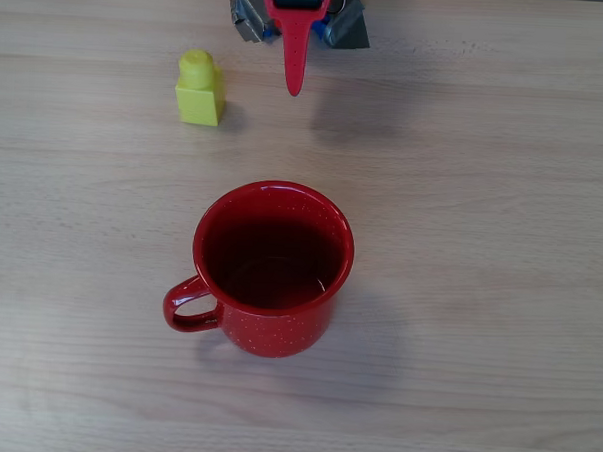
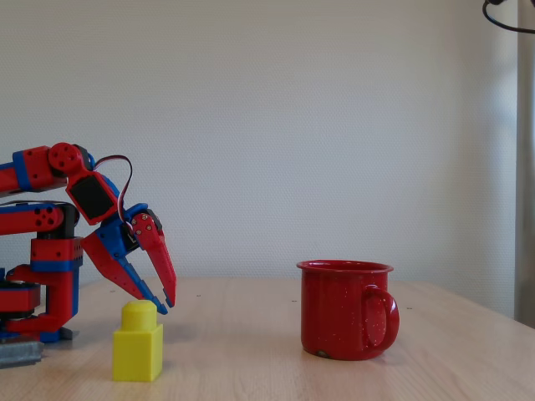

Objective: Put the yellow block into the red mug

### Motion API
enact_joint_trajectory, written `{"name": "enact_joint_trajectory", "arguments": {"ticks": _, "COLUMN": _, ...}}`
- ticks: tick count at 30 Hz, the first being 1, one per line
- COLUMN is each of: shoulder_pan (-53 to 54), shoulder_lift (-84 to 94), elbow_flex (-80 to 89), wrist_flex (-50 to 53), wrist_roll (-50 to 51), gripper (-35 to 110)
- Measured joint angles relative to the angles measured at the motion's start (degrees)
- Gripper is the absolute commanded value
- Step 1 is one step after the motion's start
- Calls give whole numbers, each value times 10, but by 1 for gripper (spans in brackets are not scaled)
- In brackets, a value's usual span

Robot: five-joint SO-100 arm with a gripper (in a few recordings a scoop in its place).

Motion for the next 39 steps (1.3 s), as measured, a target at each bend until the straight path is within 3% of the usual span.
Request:
{"name": "enact_joint_trajectory", "arguments": {"ticks": 25, "shoulder_pan": 0, "shoulder_lift": -1, "elbow_flex": 0, "wrist_flex": 0, "wrist_roll": 0, "gripper": 0}}
{"name": "enact_joint_trajectory", "arguments": {"ticks": 39, "shoulder_pan": 51, "shoulder_lift": -195, "elbow_flex": -159, "wrist_flex": -4, "wrist_roll": -12, "gripper": 0}}
